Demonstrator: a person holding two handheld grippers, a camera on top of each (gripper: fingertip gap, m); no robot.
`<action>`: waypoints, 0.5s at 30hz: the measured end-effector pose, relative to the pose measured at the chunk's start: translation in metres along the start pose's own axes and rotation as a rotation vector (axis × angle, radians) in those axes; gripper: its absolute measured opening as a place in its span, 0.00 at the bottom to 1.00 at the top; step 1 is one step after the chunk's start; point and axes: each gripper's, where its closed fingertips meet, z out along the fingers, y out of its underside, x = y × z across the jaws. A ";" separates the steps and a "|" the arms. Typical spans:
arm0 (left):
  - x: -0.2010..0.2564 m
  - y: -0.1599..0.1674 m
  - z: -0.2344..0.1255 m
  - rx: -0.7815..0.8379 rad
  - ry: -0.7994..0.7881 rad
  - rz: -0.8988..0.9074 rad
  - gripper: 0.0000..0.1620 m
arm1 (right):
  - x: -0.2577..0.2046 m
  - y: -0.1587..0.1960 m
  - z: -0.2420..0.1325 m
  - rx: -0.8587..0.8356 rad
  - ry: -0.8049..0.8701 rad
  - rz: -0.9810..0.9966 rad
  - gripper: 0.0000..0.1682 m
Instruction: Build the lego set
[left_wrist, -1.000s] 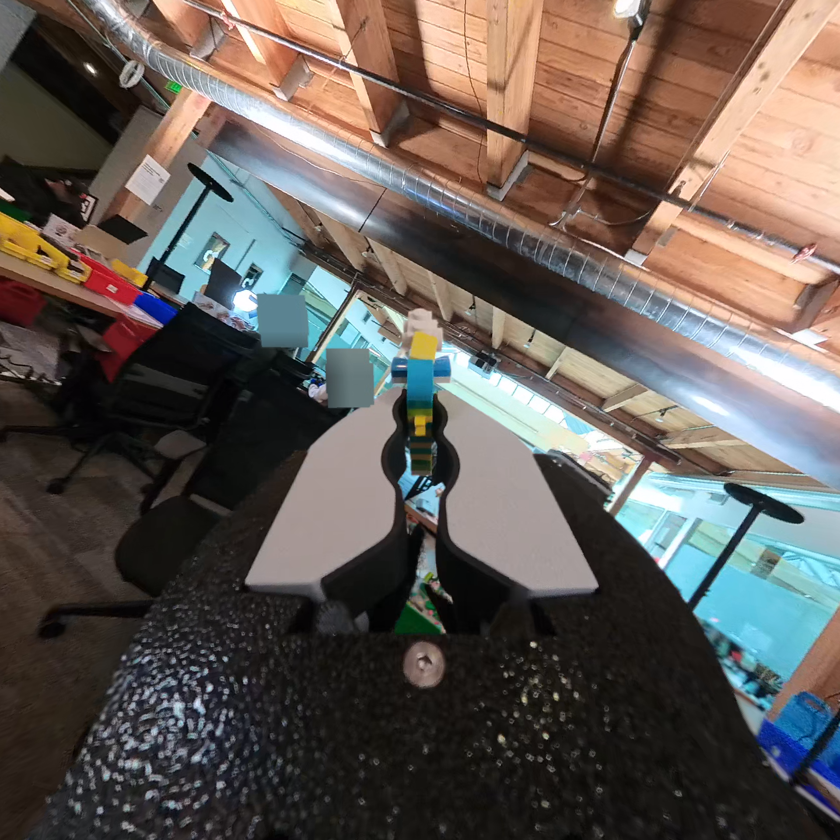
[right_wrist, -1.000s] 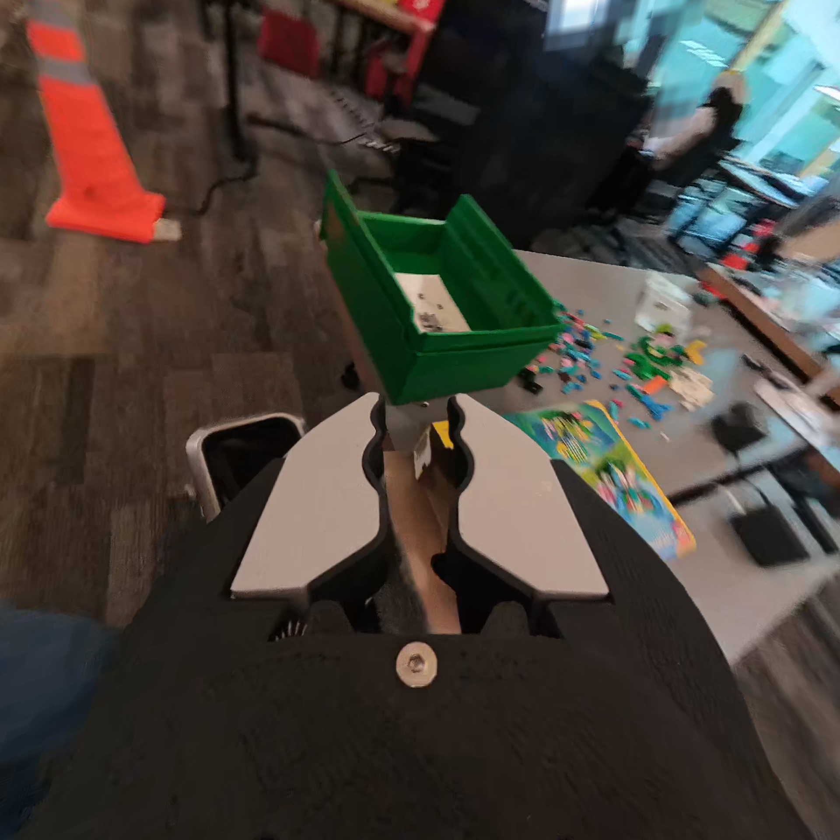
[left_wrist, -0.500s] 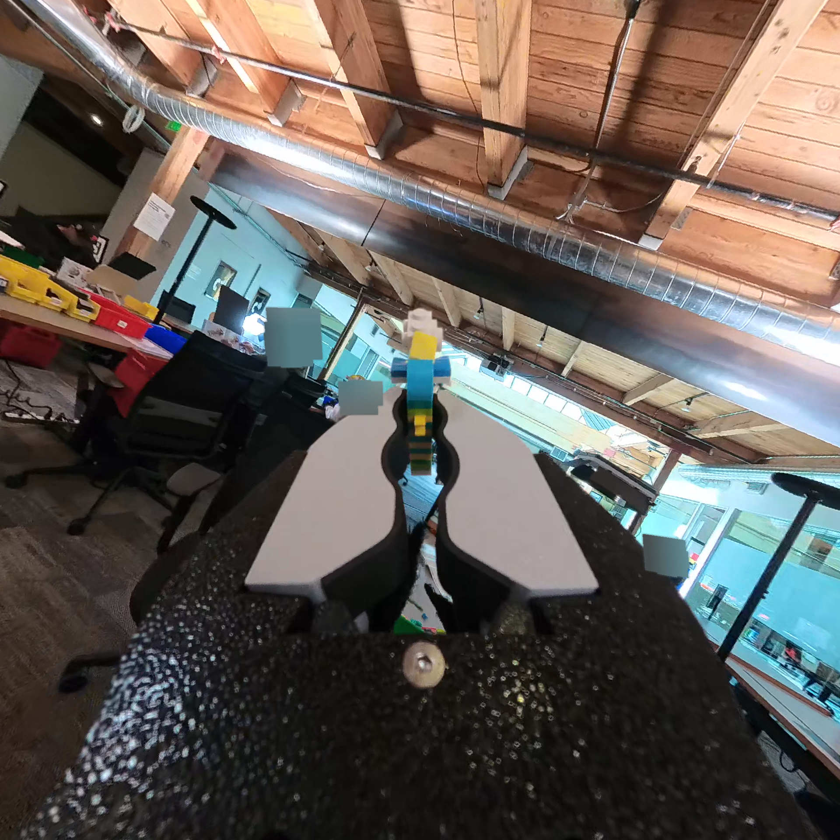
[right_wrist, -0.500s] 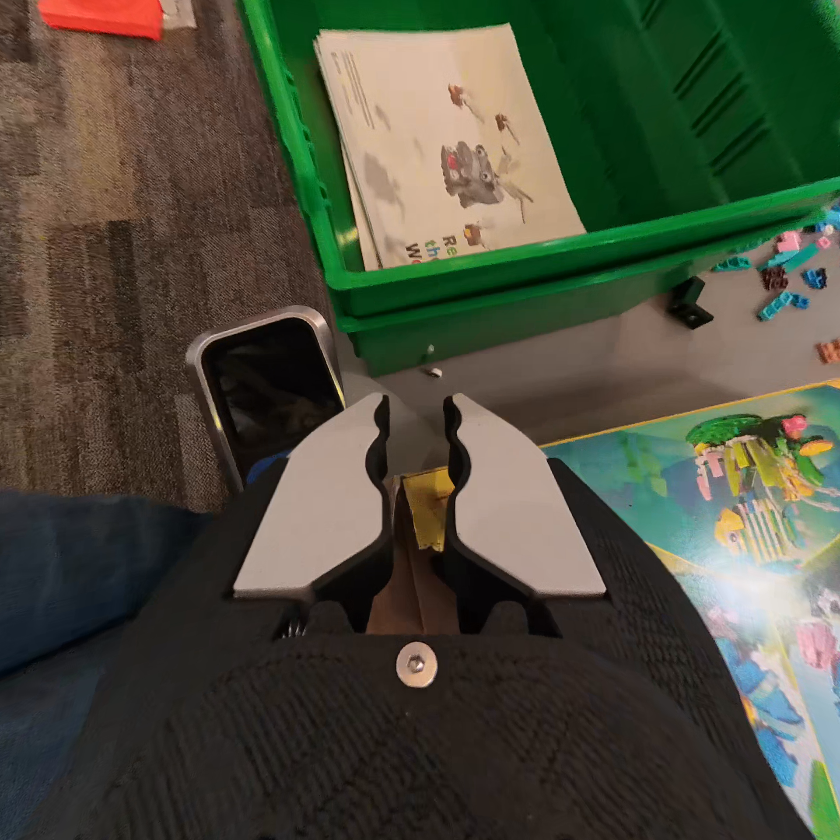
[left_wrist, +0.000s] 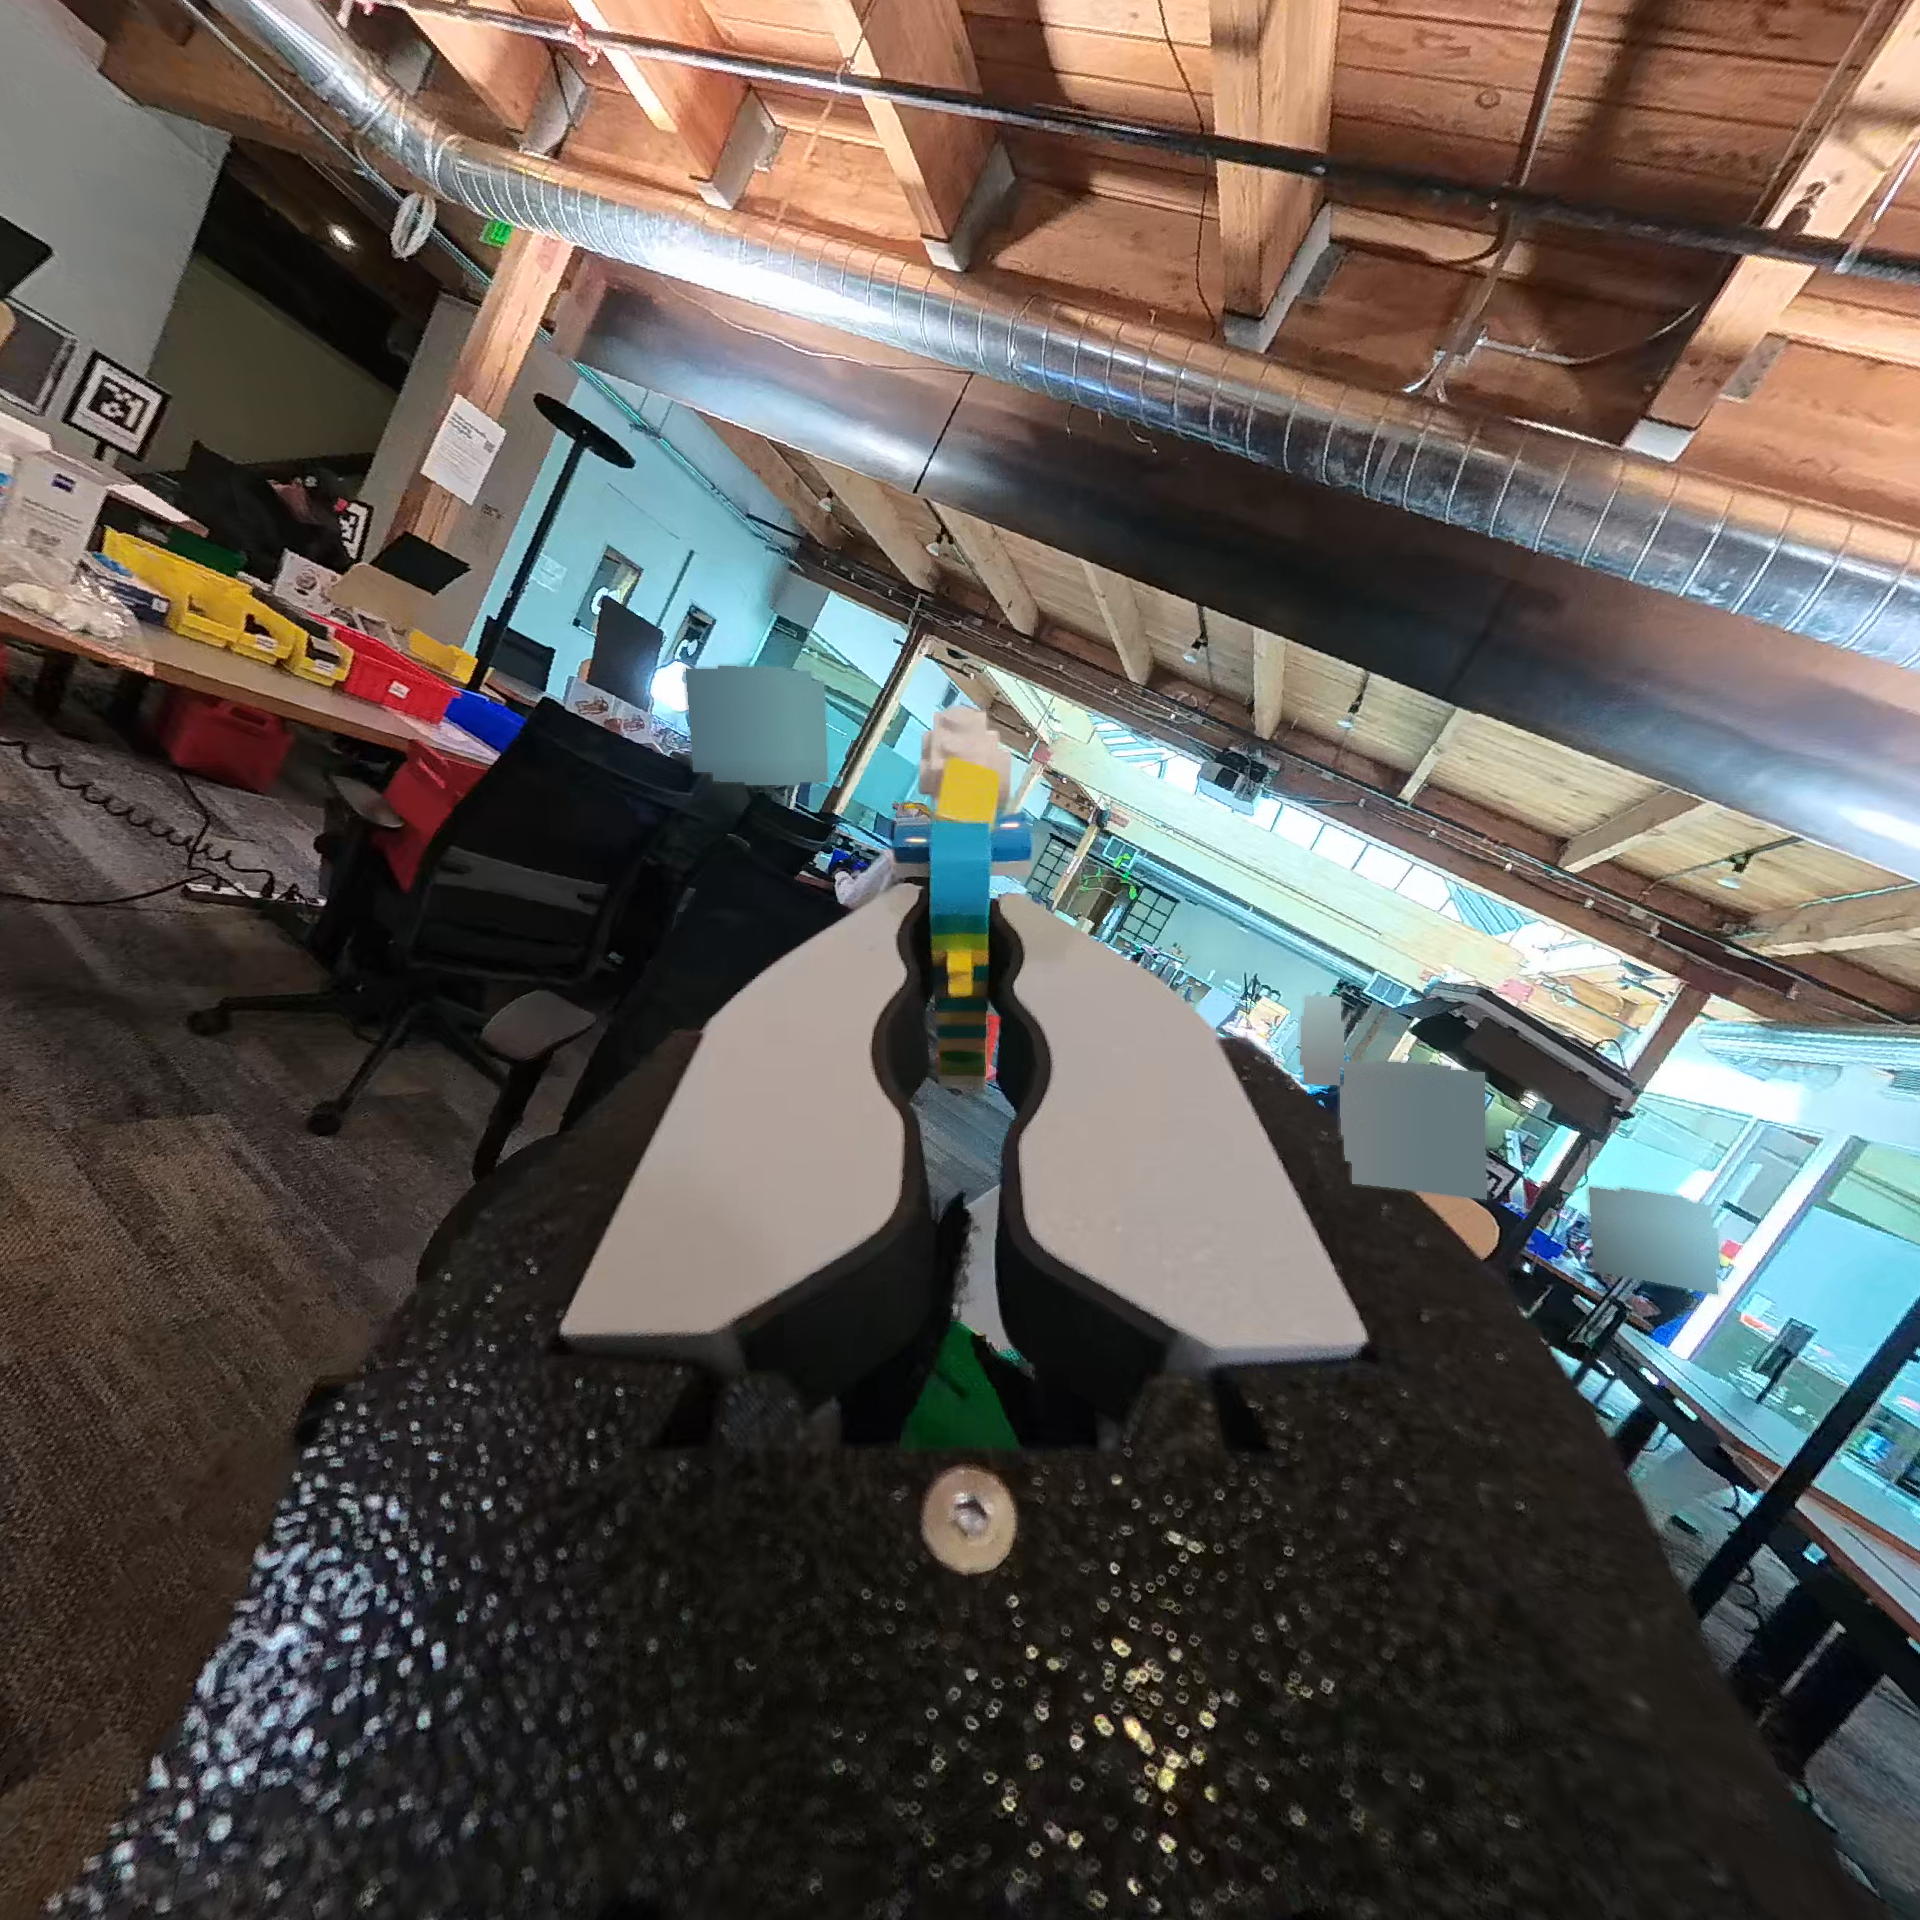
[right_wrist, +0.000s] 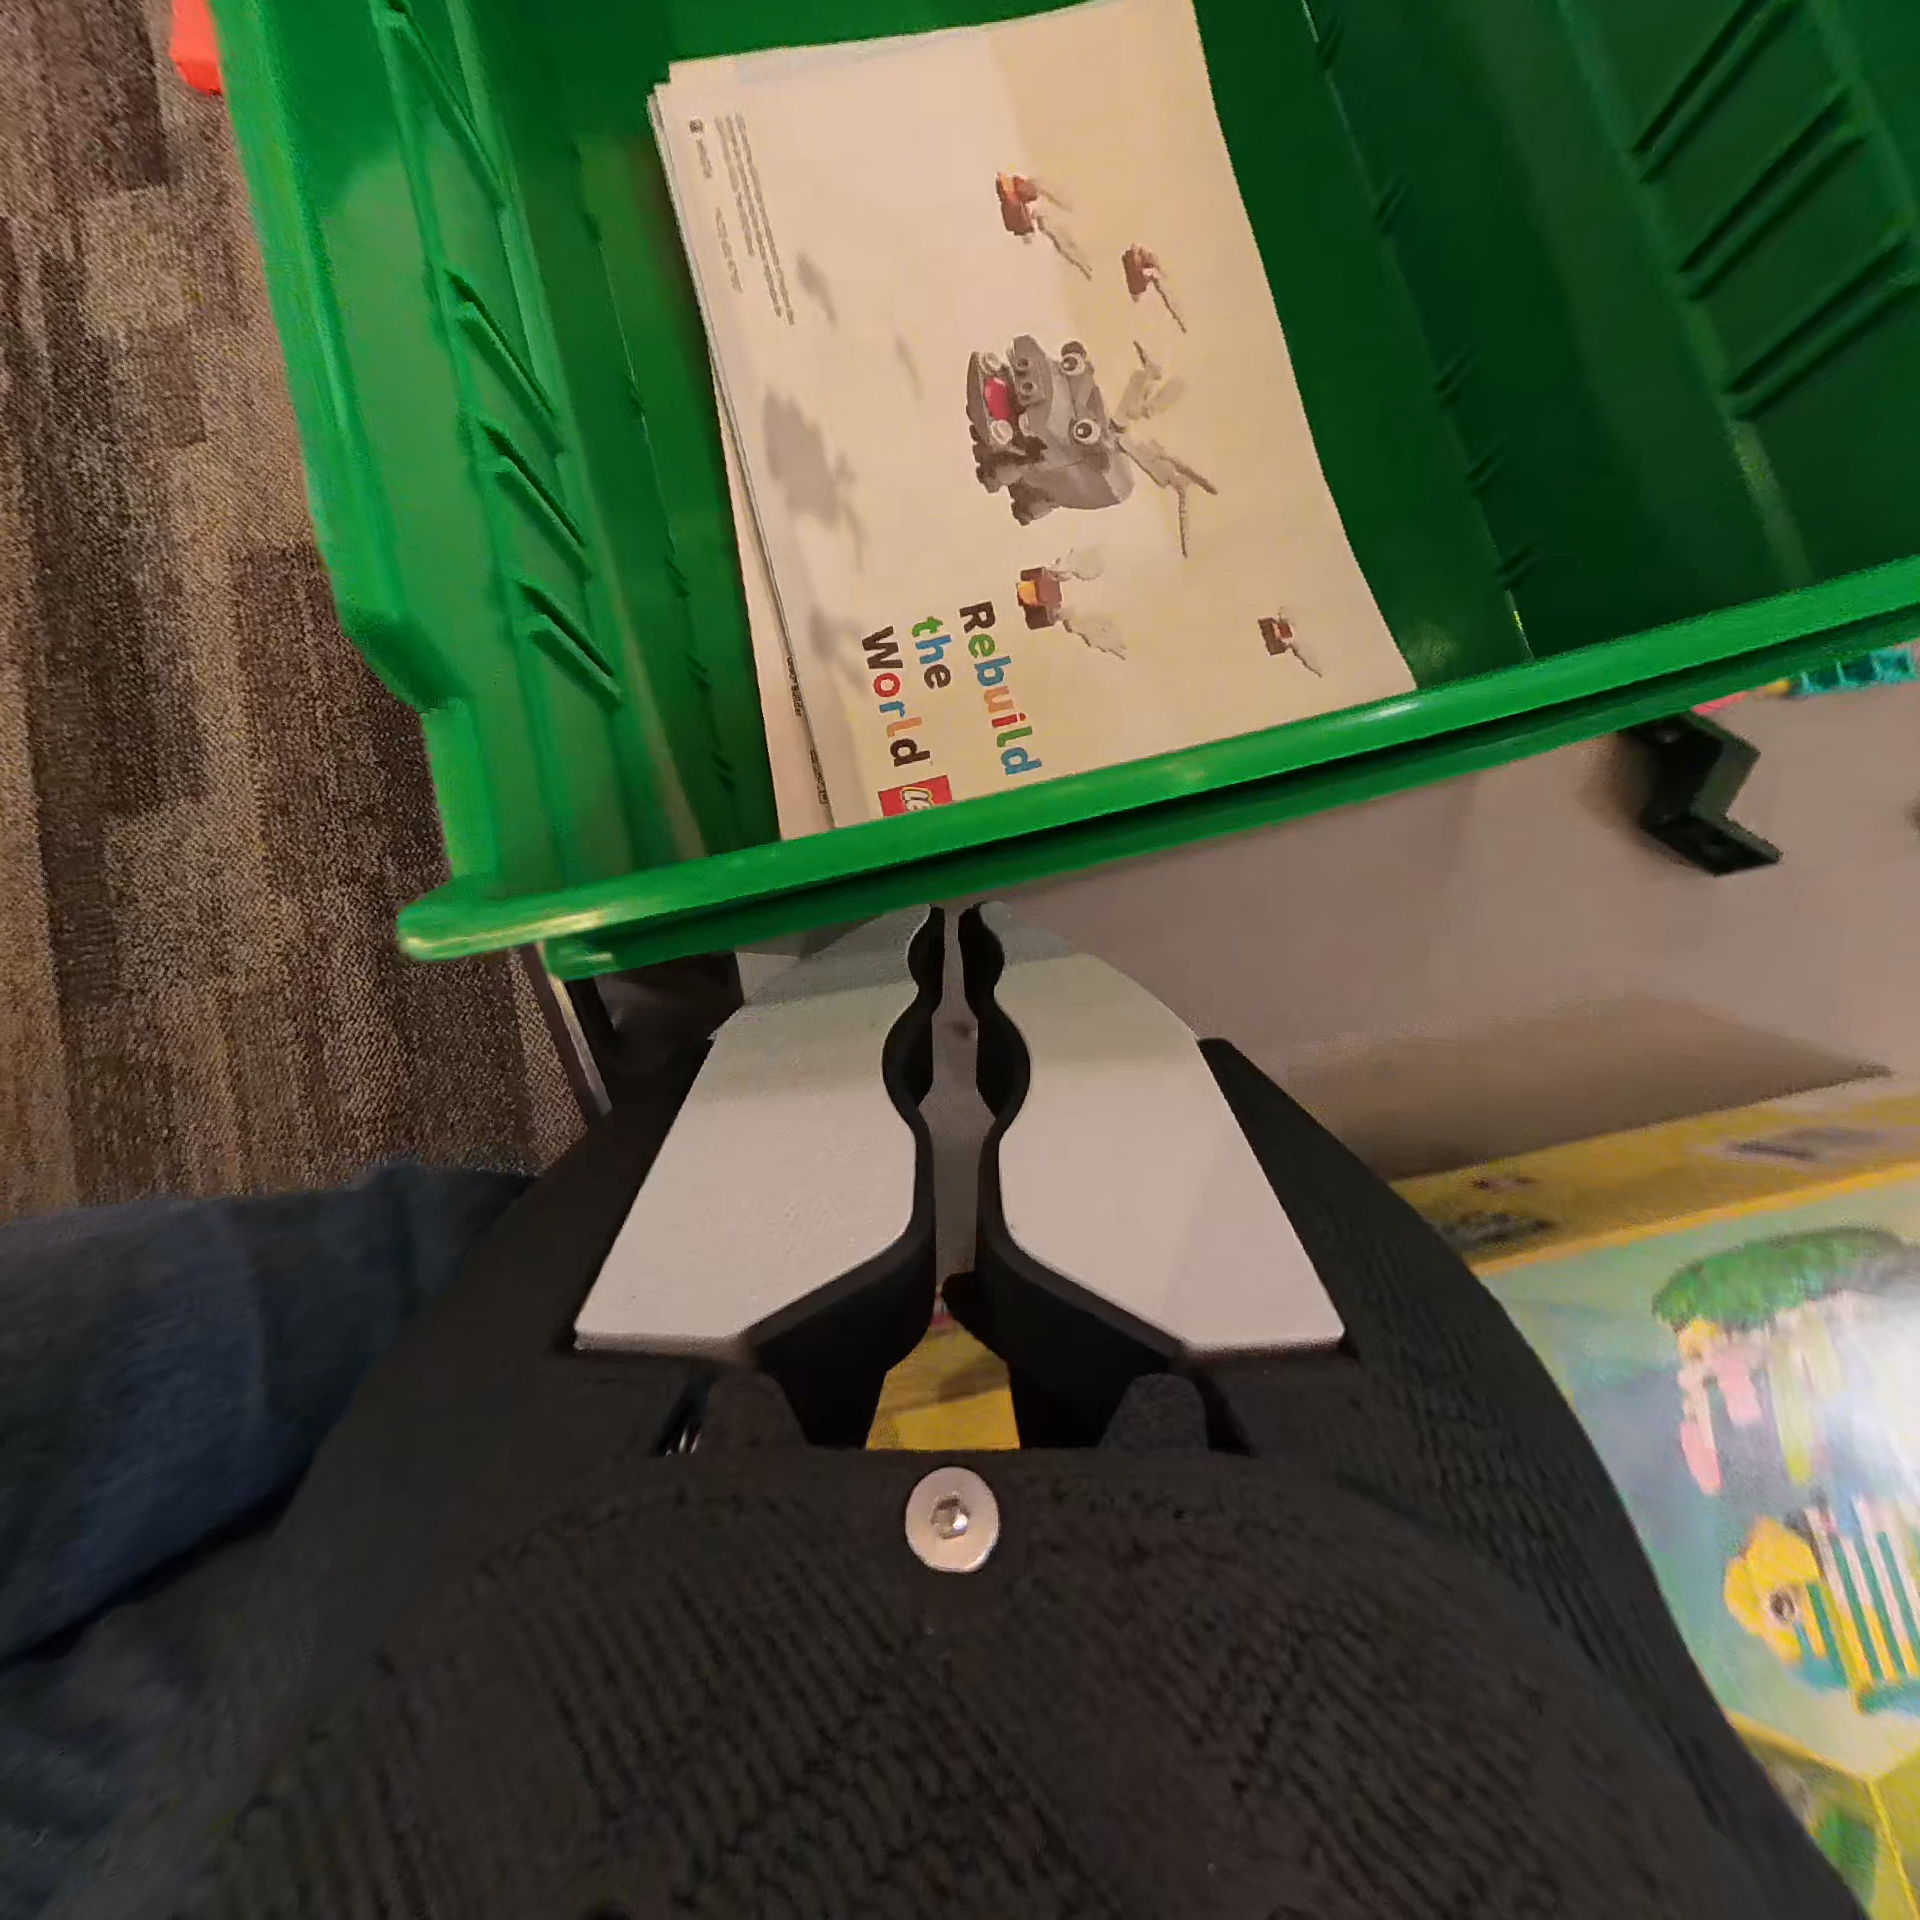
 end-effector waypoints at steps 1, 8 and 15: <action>0.001 0.000 -0.001 0.001 -0.005 0.002 0.05 | 0.000 -0.003 0.004 0.001 -0.003 -0.007 0.01; 0.004 0.001 -0.011 -0.001 -0.029 0.023 0.05 | -0.002 -0.006 0.004 -0.076 -0.234 -0.344 0.08; -0.005 0.001 -0.030 0.001 -0.080 0.013 0.05 | -0.003 0.037 0.000 -0.199 -0.512 -0.992 0.08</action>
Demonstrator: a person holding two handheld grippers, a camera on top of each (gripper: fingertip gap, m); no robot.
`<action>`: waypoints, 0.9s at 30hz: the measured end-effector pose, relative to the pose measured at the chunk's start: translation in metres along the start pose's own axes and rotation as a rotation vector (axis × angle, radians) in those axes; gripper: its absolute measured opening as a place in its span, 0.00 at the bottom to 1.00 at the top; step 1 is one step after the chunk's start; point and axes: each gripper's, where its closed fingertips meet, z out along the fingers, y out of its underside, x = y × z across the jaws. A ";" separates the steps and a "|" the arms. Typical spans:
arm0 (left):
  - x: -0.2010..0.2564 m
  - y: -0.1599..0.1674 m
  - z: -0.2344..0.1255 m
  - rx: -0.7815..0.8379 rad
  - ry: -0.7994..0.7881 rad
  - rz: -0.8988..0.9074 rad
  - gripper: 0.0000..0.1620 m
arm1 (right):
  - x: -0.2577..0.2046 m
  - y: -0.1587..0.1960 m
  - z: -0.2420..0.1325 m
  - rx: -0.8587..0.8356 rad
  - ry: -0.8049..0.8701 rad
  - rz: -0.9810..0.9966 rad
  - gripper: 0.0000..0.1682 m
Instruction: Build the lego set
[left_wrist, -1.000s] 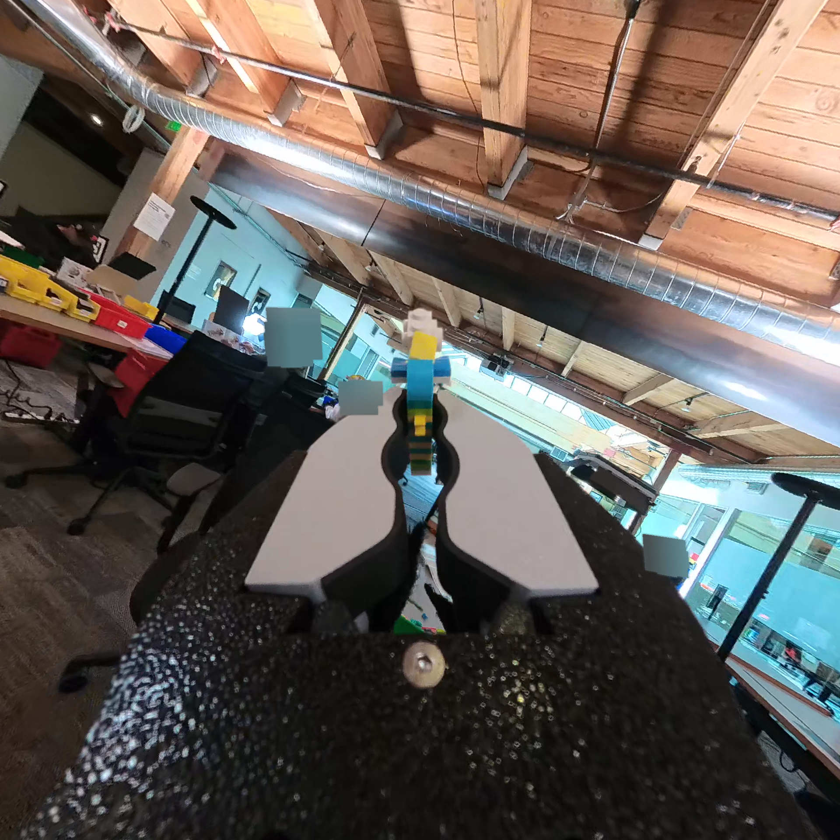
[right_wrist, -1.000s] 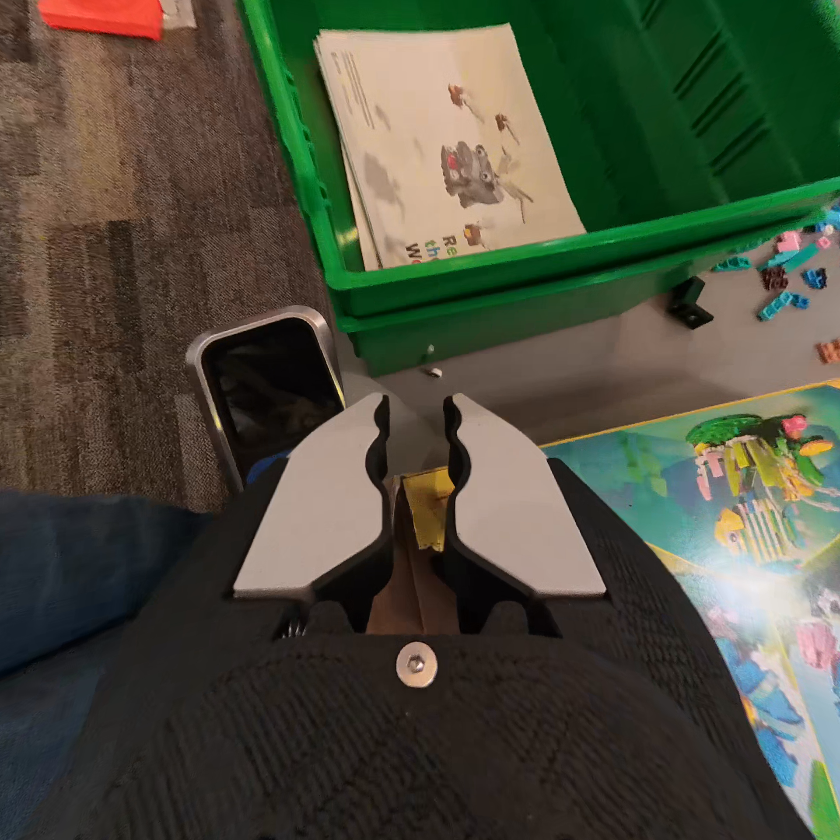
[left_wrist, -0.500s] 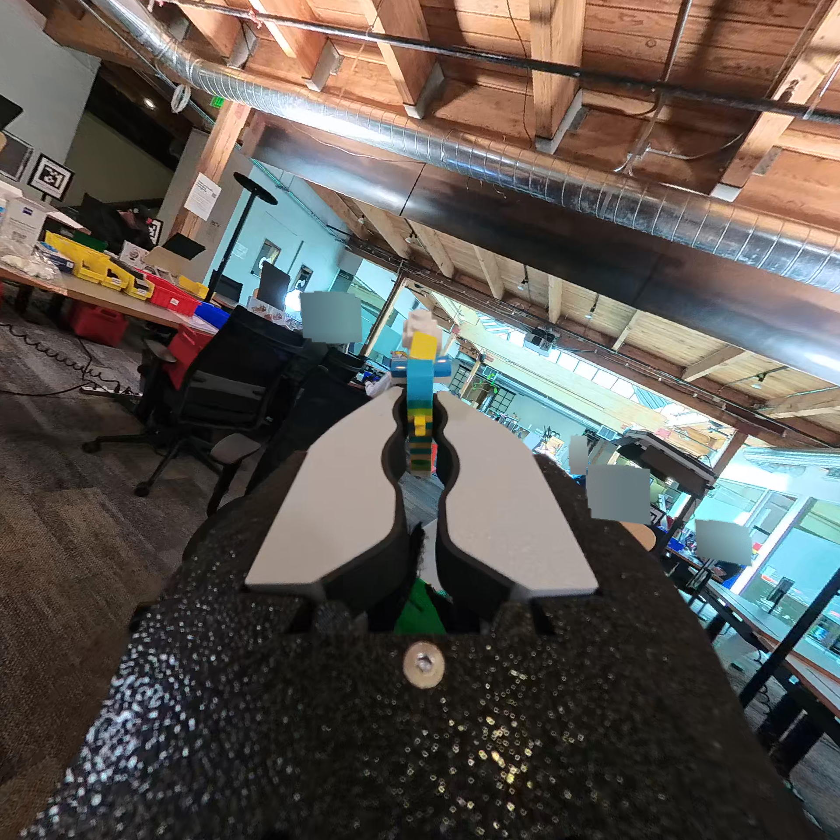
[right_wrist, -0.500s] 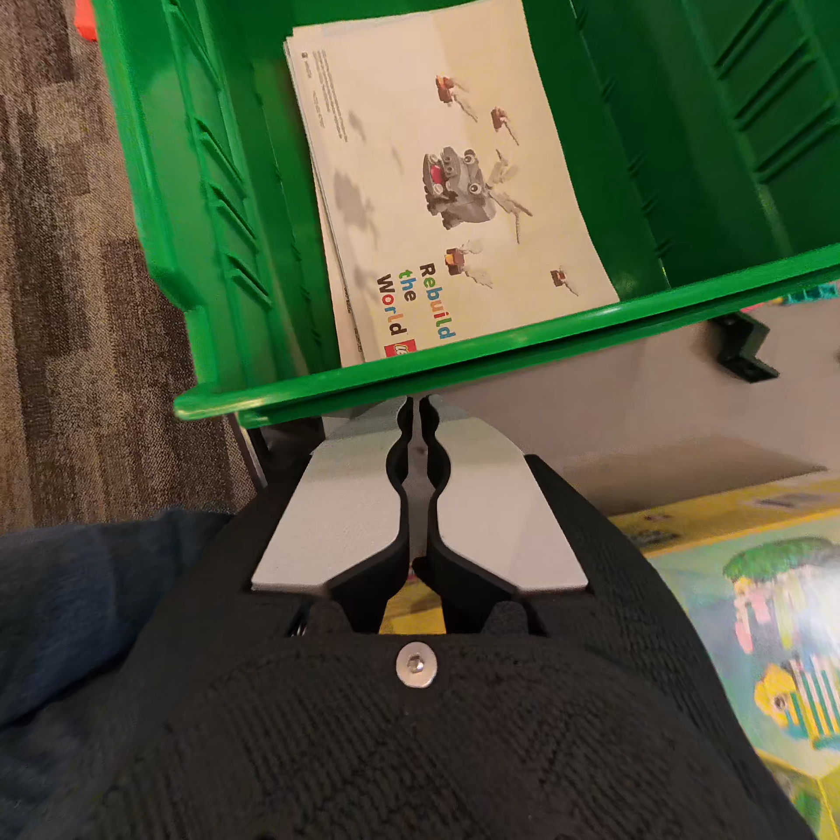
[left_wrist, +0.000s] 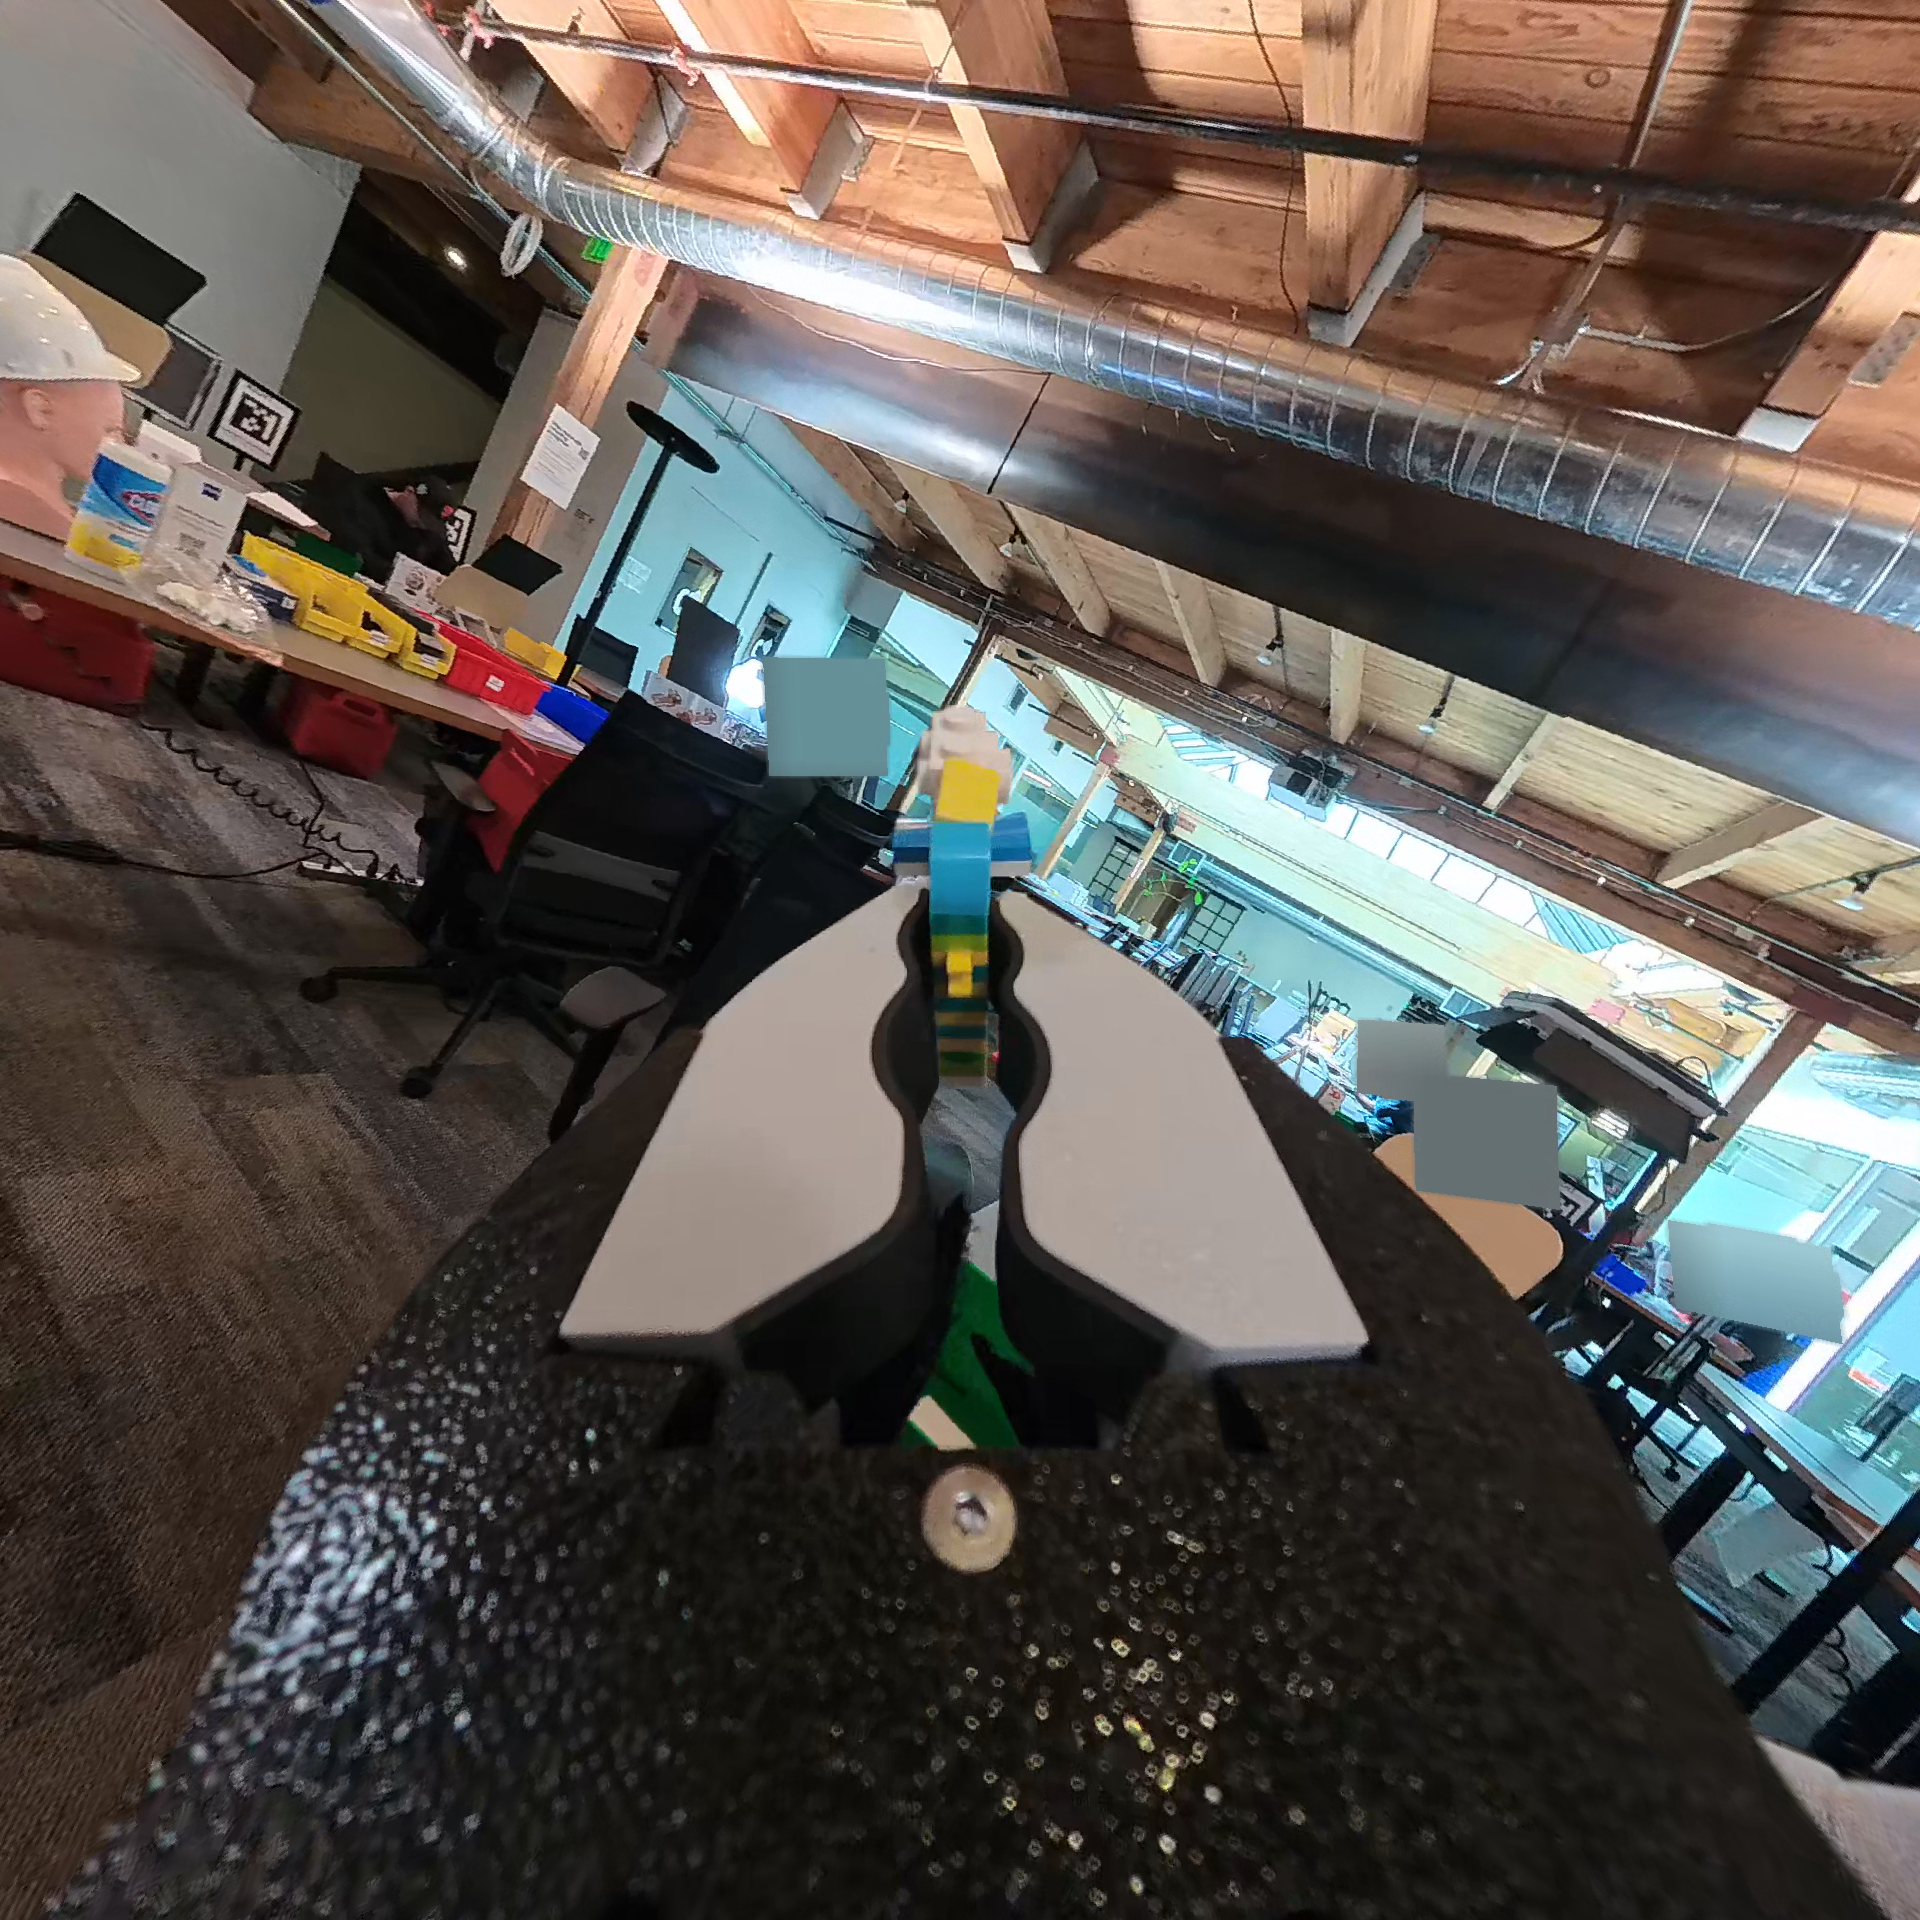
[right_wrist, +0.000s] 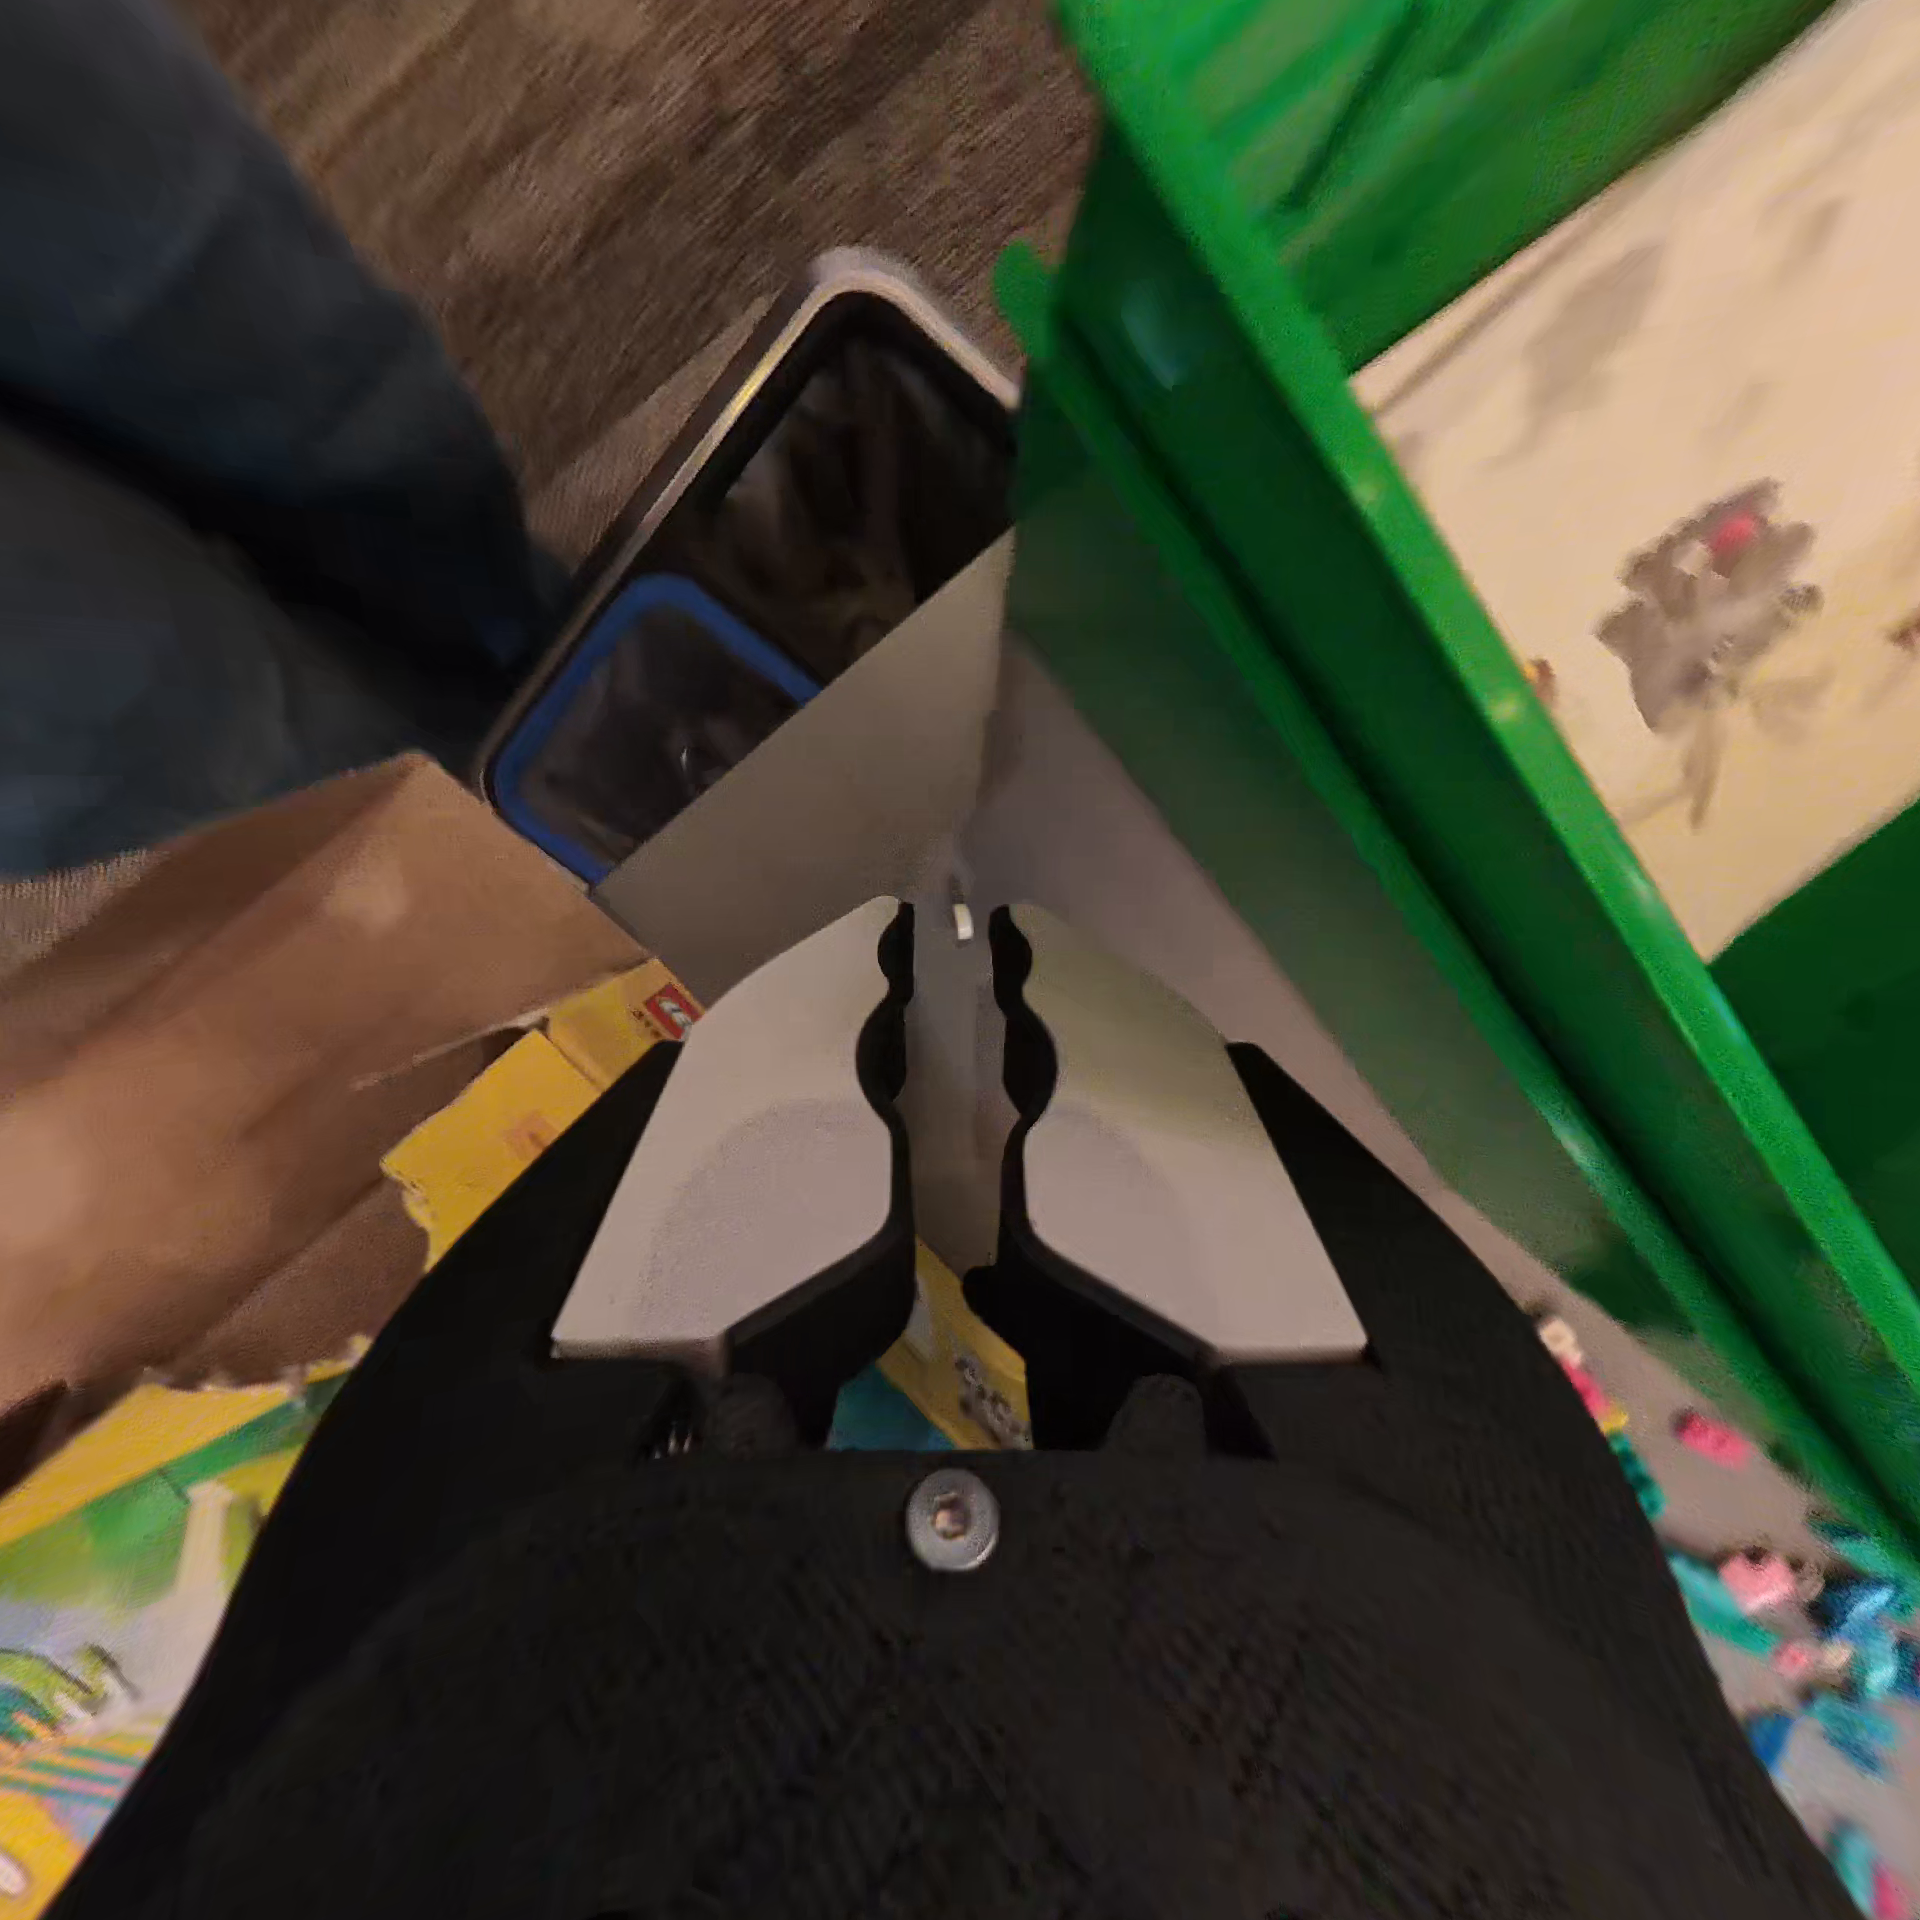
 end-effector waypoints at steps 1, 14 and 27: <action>-0.001 -0.001 -0.002 -0.001 -0.007 0.001 0.05 | -0.001 0.002 0.004 -0.029 -0.031 -0.033 0.09; -0.006 0.006 -0.022 -0.010 -0.071 0.019 0.05 | 0.002 0.017 0.029 -0.128 -0.137 -0.158 0.07; 0.005 0.000 -0.027 0.008 -0.078 0.053 0.05 | -0.003 0.021 0.029 -0.137 -0.167 -0.165 0.04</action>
